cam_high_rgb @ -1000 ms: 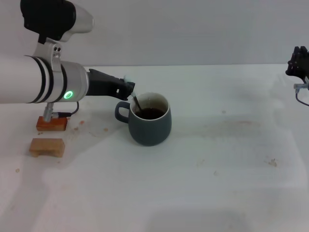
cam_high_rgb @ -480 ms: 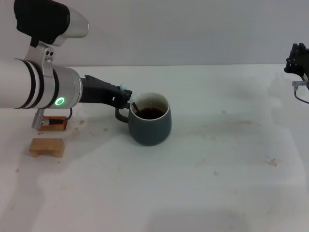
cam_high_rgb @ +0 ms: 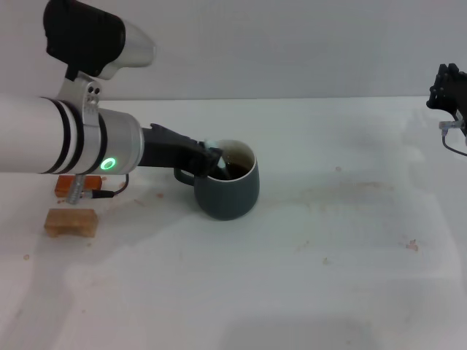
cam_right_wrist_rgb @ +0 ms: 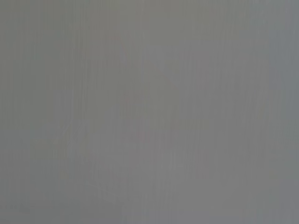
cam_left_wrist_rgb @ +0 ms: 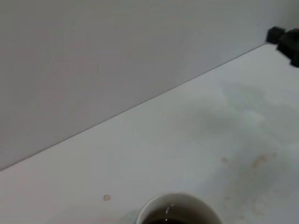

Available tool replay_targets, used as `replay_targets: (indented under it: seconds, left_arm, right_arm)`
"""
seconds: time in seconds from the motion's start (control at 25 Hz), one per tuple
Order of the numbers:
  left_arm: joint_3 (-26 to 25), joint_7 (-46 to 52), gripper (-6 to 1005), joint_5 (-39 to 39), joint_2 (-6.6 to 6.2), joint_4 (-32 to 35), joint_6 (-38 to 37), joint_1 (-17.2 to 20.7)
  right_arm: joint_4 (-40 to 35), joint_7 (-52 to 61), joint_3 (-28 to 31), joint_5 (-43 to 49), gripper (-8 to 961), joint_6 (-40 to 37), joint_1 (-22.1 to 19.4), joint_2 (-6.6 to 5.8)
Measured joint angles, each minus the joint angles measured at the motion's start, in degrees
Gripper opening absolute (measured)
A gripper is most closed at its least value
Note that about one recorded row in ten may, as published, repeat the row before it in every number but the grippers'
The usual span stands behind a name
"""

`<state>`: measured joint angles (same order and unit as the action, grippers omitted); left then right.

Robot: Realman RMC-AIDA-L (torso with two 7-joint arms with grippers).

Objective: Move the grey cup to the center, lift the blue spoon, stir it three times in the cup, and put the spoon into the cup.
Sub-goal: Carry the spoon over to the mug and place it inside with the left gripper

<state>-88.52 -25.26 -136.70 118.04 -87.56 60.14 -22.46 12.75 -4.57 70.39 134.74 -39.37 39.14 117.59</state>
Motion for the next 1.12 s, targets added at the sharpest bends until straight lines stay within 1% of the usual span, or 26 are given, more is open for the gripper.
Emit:
replay_targets:
  seconds: [0.24, 0.44, 0.56, 0.6, 0.68, 0.76, 0.88, 1.12]
  left_arm:
    - [1.01, -0.62, 40, 0.95, 0.0, -0.1, -2.29, -0.43]
    - [1.16, -0.97, 36, 0.89, 0.0, 2.3, -5.24, -2.3]
    - [1.16, -1.05, 34, 0.66, 0.0, 4.86, -7.02, -3.75]
    - [1.13, -1.15, 33, 0.48, 0.0, 6.66, -8.27, -4.49]
    - [1.13, -1.15, 32, 0.48, 0.0, 6.66, -8.27, -4.49]
    - [0.85, -1.25, 30, 0.05, 0.0, 8.58, -9.42, -5.14]
    - [0.58, -1.3, 28, -1.48, -0.08, 9.65, -9.68, -5.33]
    - [-0.2, -1.29, 24, -1.99, -0.21, 9.3, -8.18, -4.69]
  right_arm:
    - [0.0, 0.0, -0.08, 0.0, 81, 0.0, -0.08, 0.0]
    - [0.0, 0.0, -0.17, 0.0, 81, 0.0, -0.05, 0.0]
    - [0.0, 0.0, -0.13, 0.0, 80, 0.0, -0.08, 0.0]
    - [-0.01, -0.01, -0.03, 0.0, 80, 0.0, -0.2, -0.02]
    - [0.0, -0.02, 0.01, 0.0, 80, 0.0, -0.23, -0.04]
    - [-0.04, -0.03, 0.08, -0.01, 80, 0.0, -0.34, -0.04]
    - [-0.09, -0.05, 0.14, -0.01, 80, 0.0, -0.37, -0.14]
    - [-0.16, -0.08, 0.09, -0.01, 80, 0.0, -0.2, -0.28]
